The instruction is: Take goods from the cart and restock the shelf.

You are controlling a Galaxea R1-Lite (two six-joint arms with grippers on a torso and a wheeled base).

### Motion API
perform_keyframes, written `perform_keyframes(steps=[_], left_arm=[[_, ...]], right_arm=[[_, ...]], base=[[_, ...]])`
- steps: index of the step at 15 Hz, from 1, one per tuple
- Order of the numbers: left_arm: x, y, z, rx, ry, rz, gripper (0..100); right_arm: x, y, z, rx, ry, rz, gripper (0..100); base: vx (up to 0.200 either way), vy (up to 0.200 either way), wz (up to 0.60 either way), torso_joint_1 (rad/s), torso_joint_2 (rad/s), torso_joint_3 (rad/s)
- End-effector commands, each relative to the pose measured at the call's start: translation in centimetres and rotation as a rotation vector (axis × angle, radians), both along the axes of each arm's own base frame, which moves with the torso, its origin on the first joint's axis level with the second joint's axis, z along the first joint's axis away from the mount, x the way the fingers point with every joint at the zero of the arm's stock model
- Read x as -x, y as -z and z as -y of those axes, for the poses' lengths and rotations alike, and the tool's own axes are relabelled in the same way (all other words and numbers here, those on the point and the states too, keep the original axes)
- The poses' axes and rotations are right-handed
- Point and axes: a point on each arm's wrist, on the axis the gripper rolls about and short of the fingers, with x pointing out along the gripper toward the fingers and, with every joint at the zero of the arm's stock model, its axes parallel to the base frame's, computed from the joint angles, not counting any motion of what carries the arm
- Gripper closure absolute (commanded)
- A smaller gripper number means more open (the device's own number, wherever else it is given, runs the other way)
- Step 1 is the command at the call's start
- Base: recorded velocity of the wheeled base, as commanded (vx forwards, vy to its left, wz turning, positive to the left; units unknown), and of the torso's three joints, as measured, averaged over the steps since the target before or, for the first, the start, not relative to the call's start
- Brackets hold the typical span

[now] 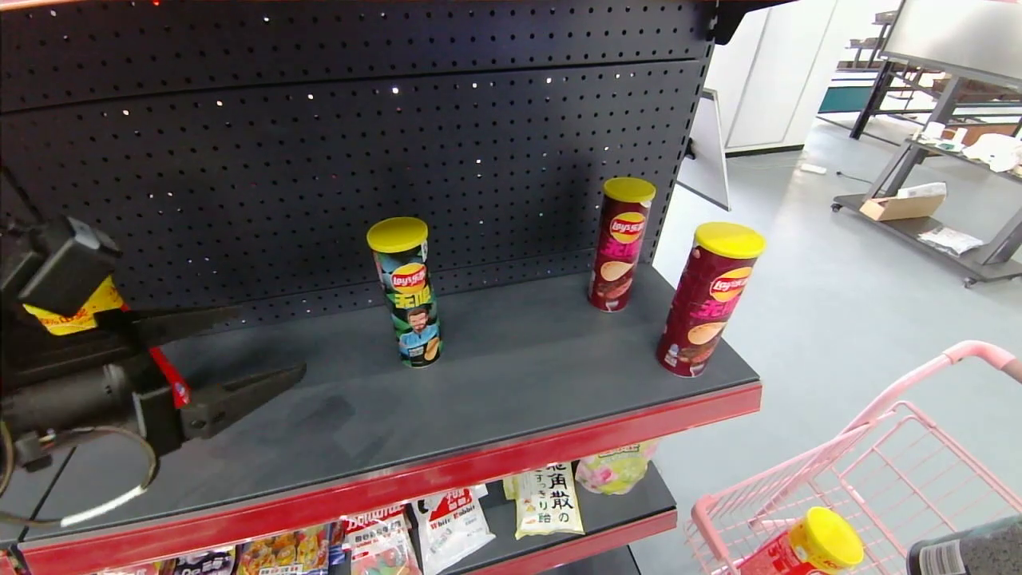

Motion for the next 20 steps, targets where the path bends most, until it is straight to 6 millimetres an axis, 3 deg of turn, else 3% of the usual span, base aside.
perform_keyframes(steps=[1,7,14,20], left_arm=[[-5.6,2.3,0.5,-0.02,0.023,-0.052,0],[-9.8,4.7,2.1,-0.038,0.086,0.059,0],[-13.0,4.7,2.7,-0.05,0.041,0.113,0],[-15.0,5.2,5.1,-0.046,0.052,0.141,0]], right_arm=[[-0.1,0.0,0.0,0.002,0.001,-0.005,100],[-0.2,-0.1,0.0,0.004,0.001,-0.007,100],[-0.5,-0.6,-0.1,0.006,0.002,-0.016,100],[-0.5,-0.6,-0.1,0.004,0.004,-0.016,100]], base=[[0.0,0.0,0.0,0.0,0.0,0.0],[0.0,0.0,0.0,0.0,0.0,0.0],[0.0,0.0,0.0,0.0,0.0,0.0],[0.0,0.0,0.0,0.0,0.0,0.0]])
